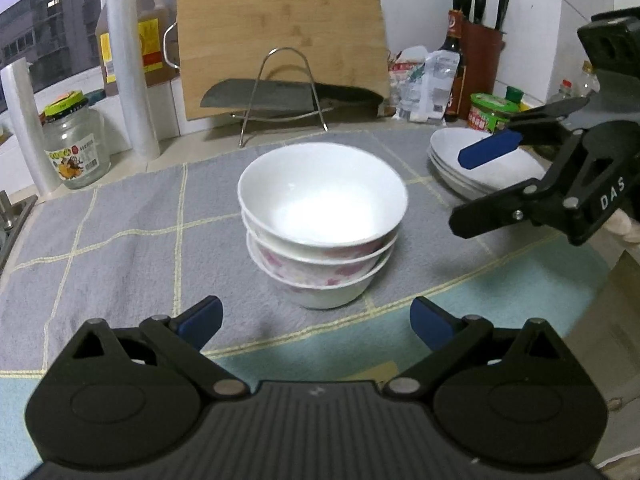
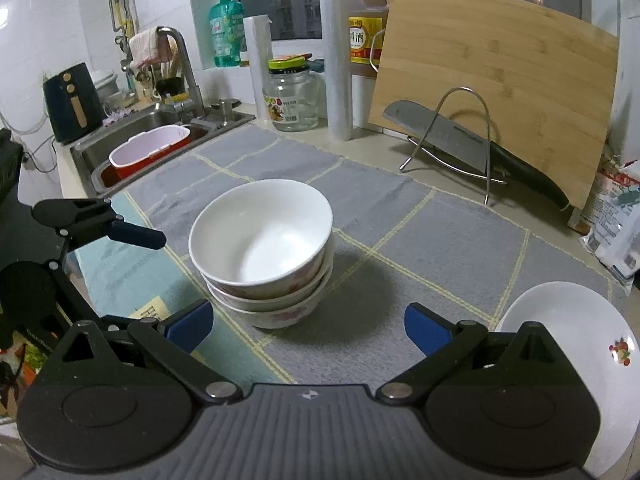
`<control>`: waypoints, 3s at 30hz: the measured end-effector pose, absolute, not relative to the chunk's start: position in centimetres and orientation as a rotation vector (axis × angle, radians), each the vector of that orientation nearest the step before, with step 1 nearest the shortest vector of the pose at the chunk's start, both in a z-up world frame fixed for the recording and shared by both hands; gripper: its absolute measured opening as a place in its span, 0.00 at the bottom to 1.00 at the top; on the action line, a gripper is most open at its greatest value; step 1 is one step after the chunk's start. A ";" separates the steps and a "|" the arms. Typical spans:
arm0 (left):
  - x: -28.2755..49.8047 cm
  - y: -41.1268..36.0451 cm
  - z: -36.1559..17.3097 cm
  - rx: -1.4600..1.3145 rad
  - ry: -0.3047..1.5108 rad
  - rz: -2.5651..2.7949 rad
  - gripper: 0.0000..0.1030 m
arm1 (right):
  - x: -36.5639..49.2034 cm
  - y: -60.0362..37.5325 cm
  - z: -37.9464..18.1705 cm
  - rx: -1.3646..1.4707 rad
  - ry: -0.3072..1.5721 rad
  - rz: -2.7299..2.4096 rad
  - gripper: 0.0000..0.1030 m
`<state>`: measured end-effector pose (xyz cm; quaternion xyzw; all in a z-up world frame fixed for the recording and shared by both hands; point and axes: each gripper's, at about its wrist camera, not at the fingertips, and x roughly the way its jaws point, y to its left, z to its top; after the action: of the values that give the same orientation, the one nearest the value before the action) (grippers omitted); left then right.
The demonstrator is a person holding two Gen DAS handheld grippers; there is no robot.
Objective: Organize plates and bowls
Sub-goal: 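Open the right gripper and withdraw it from the bowl stack, then move both grippers to the floral bowl stack and clamp it from opposite sides, then lift the bowl stack off the mat with both grippers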
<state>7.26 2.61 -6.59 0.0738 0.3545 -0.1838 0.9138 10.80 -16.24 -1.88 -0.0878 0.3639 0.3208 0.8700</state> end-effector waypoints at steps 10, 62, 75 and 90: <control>9.9 4.4 -8.9 0.208 0.784 -0.444 0.97 | 12.2 -13.4 -7.0 -0.280 0.874 0.590 1.00; 17.0 4.7 -10.4 0.457 0.733 -0.982 0.95 | 14.3 -10.1 -8.0 -0.427 0.879 0.808 0.93; 17.5 4.4 -9.6 0.489 0.717 -1.079 0.85 | 14.5 -9.8 -7.3 -0.465 0.890 0.894 0.81; 18.0 4.5 -9.5 0.490 0.722 -1.122 0.84 | 14.9 -9.6 -7.1 -0.473 0.907 0.926 0.78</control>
<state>17.98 4.48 -9.49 0.2251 0.3314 -0.5148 0.7579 14.94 -9.64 -7.09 -0.2182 0.4182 0.4271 0.7714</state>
